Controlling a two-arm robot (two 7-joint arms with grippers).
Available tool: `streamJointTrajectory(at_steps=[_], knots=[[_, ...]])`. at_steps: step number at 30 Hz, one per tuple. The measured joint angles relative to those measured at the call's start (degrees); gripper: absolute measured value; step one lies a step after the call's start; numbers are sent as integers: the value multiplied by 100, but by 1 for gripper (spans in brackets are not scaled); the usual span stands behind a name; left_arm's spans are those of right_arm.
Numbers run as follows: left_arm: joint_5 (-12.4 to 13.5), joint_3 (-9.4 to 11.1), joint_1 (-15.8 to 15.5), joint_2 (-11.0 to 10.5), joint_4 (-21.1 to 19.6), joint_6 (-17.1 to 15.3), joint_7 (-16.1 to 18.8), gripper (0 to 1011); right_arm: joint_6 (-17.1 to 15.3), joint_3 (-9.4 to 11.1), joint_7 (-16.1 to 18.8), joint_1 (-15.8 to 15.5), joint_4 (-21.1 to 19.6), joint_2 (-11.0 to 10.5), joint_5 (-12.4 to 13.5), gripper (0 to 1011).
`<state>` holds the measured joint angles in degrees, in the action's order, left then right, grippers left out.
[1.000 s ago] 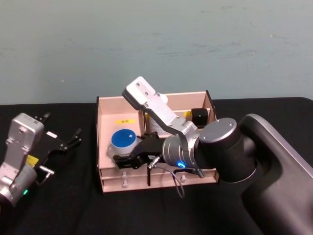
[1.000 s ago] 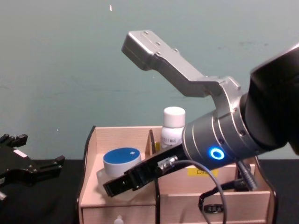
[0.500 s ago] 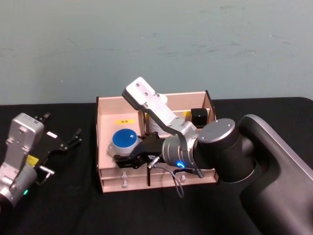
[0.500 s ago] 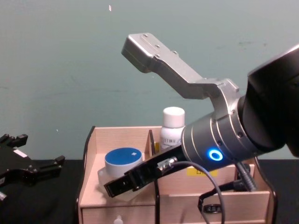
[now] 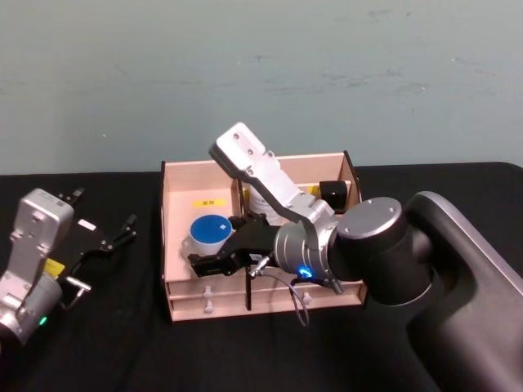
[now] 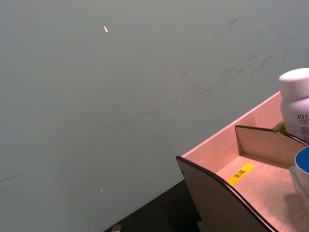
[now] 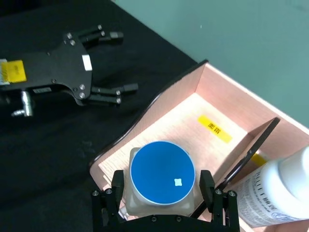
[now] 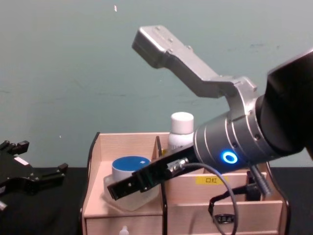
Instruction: Pick up the facial cleanser and watermelon frost from the table and place them into the tiered storage box.
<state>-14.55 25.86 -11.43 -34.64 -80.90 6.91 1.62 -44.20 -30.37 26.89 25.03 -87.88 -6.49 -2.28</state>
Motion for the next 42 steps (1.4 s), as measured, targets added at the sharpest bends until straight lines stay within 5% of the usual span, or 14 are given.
streamJointTrajectory(at_steps=[14, 22, 36, 42], knots=[[0, 0, 0, 0, 0, 0, 0, 1010, 63, 83, -72, -209, -615, -94, 31, 1000], [0, 0, 0, 0, 0, 0, 0, 1009, 32, 265, -170, -651, -1336, -208, 117, 1000], [0, 0, 0, 0, 0, 0, 0, 1010, -7, 505, -532, -2077, -2887, -512, 41, 1000], [0, 0, 0, 0, 0, 0, 0, 1010, 348, 821, -888, -2816, -3353, -549, -105, 1000]])
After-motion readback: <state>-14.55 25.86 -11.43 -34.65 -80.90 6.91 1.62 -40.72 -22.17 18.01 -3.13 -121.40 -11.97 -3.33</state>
